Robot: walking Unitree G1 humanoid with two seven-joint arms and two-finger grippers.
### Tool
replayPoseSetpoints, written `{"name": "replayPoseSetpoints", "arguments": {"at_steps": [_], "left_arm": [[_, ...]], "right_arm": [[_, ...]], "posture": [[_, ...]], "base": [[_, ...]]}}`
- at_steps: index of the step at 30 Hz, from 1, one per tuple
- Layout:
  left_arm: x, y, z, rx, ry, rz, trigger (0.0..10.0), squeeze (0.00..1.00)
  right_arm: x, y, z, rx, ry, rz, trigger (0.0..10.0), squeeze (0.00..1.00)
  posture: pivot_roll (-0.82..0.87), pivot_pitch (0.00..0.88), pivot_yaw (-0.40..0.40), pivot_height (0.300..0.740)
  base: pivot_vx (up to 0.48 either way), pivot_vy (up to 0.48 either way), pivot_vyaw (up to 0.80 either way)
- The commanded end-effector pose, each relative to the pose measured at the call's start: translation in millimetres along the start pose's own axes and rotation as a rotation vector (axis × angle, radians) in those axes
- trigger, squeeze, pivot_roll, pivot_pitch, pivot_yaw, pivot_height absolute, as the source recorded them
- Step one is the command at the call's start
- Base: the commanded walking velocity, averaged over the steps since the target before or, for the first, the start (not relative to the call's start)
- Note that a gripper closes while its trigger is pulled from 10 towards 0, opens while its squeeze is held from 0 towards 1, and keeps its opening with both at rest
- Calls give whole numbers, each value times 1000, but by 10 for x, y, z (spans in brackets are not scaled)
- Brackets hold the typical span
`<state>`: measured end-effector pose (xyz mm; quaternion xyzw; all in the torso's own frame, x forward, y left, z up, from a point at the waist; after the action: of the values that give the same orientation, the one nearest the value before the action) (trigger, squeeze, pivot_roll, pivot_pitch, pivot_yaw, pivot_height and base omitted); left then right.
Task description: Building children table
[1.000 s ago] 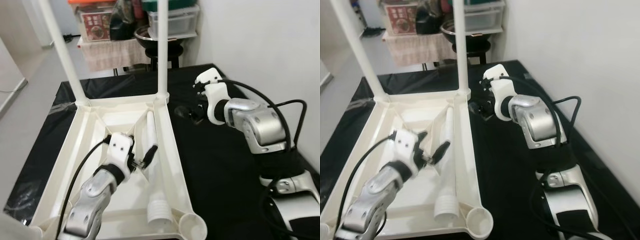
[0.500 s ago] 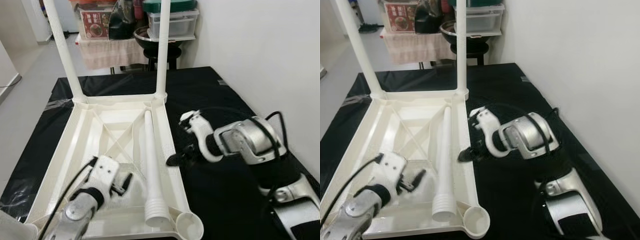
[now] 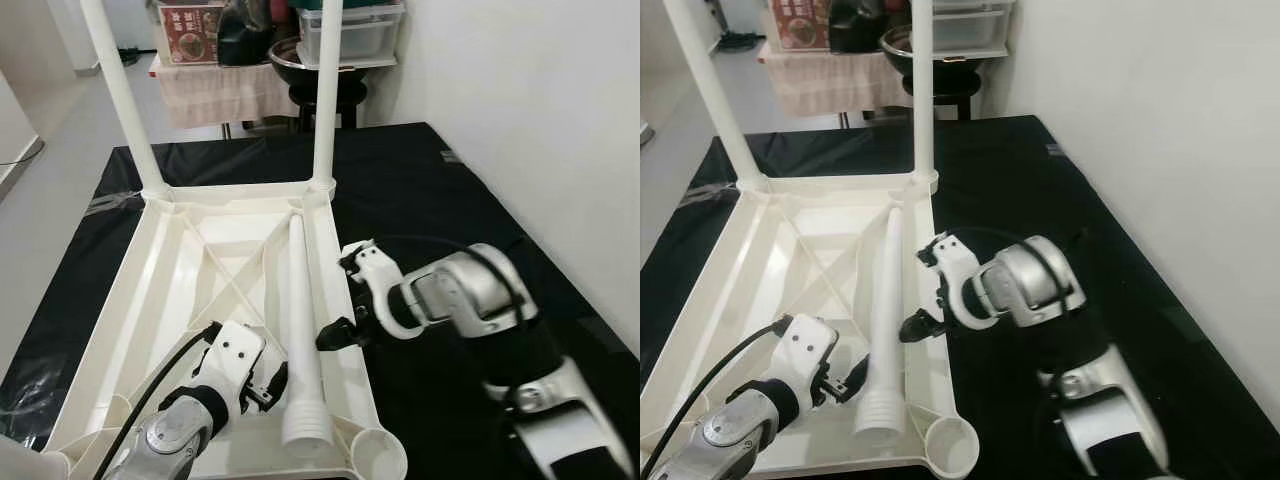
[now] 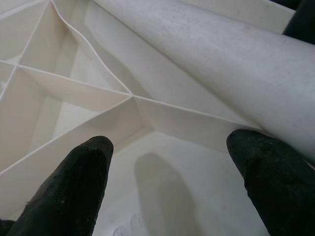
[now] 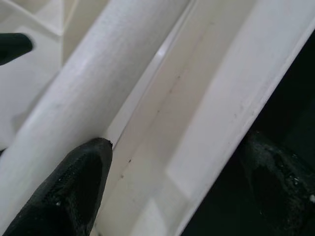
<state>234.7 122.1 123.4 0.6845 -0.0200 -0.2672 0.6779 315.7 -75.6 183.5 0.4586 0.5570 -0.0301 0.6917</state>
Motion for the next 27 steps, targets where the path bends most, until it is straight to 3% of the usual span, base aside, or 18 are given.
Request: {"name": "replayPoseSetpoints", "arguments": {"at_steps": [1, 10, 11, 12, 13, 14, 27], "left_arm": [[7, 27, 101, 12, -45, 2, 10000, 0], [5, 81, 39, 23, -5, 12, 10000, 0], [6, 98, 11, 33, 12, 18, 10000, 0], [7, 107, -3, 36, 21, 22, 10000, 0], [6, 114, -16, 36, 30, 24, 10000, 0], [6, 123, -31, 37, 41, 27, 10000, 0], [22, 150, -26, 40, 46, 29, 10000, 0]], "right_arm": [[112, -45, -107, 15, 45, -32, 10000, 0], [252, -1, -118, -8, -86, -75, 10000, 0], [273, -10, -100, -24, -114, -84, 8039, 0], [282, -20, -87, -34, -129, -89, 6745, 0], [291, -33, -73, -41, -147, -94, 2000, 0], [299, -48, -66, -48, -156, -100, 0, 0], [246, -60, 13, -29, -182, -89, 0, 0]], "posture": [[-108, 140, -45, 740], [-111, 138, -50, 740], [-109, 136, -54, 740], [-109, 136, -54, 740], [-109, 135, -58, 740], [-109, 135, -58, 740], [-109, 120, -54, 740]], "base": [[0, 0, 0], [0, 0, 0], [0, 0, 0], [0, 0, 0], [0, 0, 0], [0, 0, 0], [0, 0, 0]]}}
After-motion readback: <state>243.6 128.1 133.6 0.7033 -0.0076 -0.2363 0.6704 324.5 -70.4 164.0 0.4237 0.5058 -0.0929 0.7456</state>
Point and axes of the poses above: a point about 5 cm out from each wrist's last joint towards the gripper, its own x axis pointing out of the wrist towards the gripper, its own y axis along the axis of the wrist's last joint, z = x × y, the point moved 1 cm from there along x, pointing out of the wrist towards the gripper, and after that the axes turned 13 degrees about -x, right-handed, at the moved point
